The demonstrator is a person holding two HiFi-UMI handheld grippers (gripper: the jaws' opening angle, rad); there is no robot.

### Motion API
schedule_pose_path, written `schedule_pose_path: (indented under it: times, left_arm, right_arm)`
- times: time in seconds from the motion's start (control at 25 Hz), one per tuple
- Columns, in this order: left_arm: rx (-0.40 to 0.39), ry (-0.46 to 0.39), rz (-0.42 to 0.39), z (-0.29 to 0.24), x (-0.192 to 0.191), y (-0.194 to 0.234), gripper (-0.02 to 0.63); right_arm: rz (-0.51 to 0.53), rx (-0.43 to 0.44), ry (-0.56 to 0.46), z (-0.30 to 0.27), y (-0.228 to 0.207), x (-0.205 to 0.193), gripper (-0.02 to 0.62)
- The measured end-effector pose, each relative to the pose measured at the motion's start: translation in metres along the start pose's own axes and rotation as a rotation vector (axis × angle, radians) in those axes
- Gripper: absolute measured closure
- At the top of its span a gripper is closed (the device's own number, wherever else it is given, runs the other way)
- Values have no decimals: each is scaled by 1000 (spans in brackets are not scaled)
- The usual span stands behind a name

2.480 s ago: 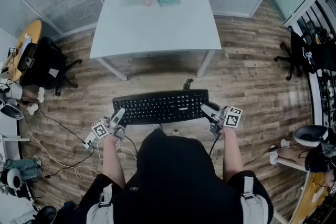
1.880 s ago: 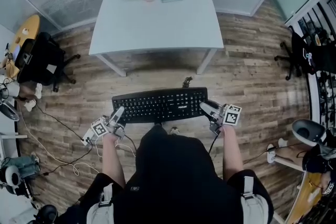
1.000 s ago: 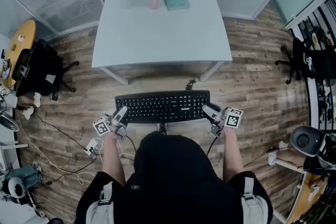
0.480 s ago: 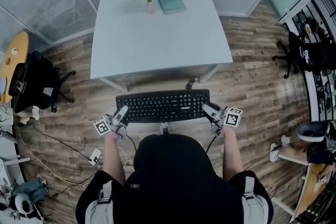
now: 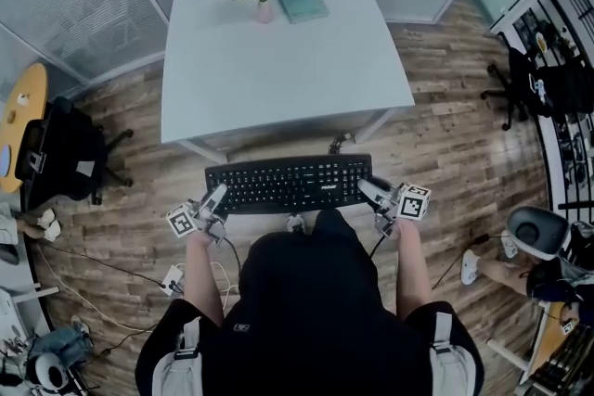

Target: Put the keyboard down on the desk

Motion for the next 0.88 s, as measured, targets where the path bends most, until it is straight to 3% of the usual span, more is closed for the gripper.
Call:
schedule_pose_path:
  times: [0.32, 0.48, 0.88]
  left_arm:
    - [-5, 7, -1, -4, 0, 2, 508]
    - [18, 3, 21, -9, 30, 28, 508]
    - [60, -3, 30, -54, 63, 60, 508]
  right_arm:
    - [-14, 1, -8, 1, -5, -1, 462]
    - [-23, -12, 11, -34, -19, 17, 462]
    - [-52, -3, 9, -67, -55, 73, 462]
Point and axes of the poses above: the fingertips, and each gripper's own axes: z backward along the fingers, y to its left, x out of its top, the point moved 4 cm from there along z, backward along the fingers, and after that the axes turned 4 degrees about -z, right-handed, at the moved point
